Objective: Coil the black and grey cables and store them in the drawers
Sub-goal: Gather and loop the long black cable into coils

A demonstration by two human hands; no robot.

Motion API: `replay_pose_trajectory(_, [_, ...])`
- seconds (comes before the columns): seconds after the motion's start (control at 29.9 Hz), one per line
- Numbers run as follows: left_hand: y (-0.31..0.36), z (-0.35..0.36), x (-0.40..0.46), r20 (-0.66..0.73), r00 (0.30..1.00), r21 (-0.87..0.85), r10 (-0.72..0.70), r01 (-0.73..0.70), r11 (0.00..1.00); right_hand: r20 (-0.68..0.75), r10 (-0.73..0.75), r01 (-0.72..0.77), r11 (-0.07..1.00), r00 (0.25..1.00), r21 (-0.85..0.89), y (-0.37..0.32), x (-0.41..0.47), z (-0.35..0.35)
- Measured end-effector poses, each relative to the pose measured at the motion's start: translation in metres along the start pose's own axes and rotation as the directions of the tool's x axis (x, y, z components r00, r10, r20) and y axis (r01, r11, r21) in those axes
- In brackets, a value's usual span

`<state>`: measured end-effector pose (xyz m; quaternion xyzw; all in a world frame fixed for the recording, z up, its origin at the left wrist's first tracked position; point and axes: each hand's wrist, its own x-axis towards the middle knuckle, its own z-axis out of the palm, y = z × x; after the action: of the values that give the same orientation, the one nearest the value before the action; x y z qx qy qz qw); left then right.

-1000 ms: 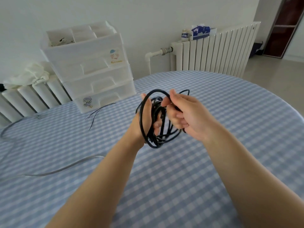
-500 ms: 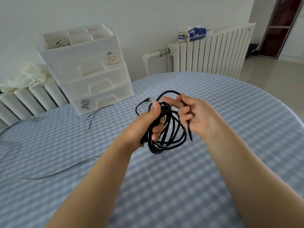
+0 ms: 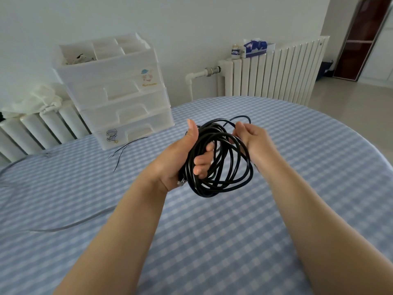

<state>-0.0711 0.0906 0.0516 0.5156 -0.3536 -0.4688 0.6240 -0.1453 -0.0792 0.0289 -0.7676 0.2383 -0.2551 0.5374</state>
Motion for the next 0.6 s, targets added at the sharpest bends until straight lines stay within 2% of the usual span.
replay_pose_trajectory(0.17, [0.000,-0.003,-0.003,-0.011,1.000,-0.129,0.018,-0.020,0.991,-0.038,0.061,-0.057,0.992,0.997,0.115,-0.001,-0.001,0.007])
replay_pose_trajectory(0.23, [0.001,-0.004,-0.003,-0.043,0.998,-0.179,0.041,-0.048,0.983,0.002,0.072,-0.072,0.987,0.997,0.140,0.003,0.002,0.007])
replay_pose_trajectory(0.33, [0.004,-0.009,-0.003,-0.163,0.983,-0.342,0.085,-0.137,0.929,0.119,0.080,-0.092,0.990,0.990,0.105,0.007,0.005,0.012])
replay_pose_trajectory(0.43, [0.007,-0.018,-0.003,-0.338,0.934,-0.492,0.117,-0.281,0.824,0.202,-0.039,0.072,0.985,0.979,-0.158,0.010,-0.001,0.021])
replay_pose_trajectory(0.6, [0.007,-0.031,-0.002,-0.626,0.774,-0.503,0.097,-0.495,0.709,0.345,-0.110,0.294,0.787,0.932,-0.543,-0.001,-0.025,0.026])
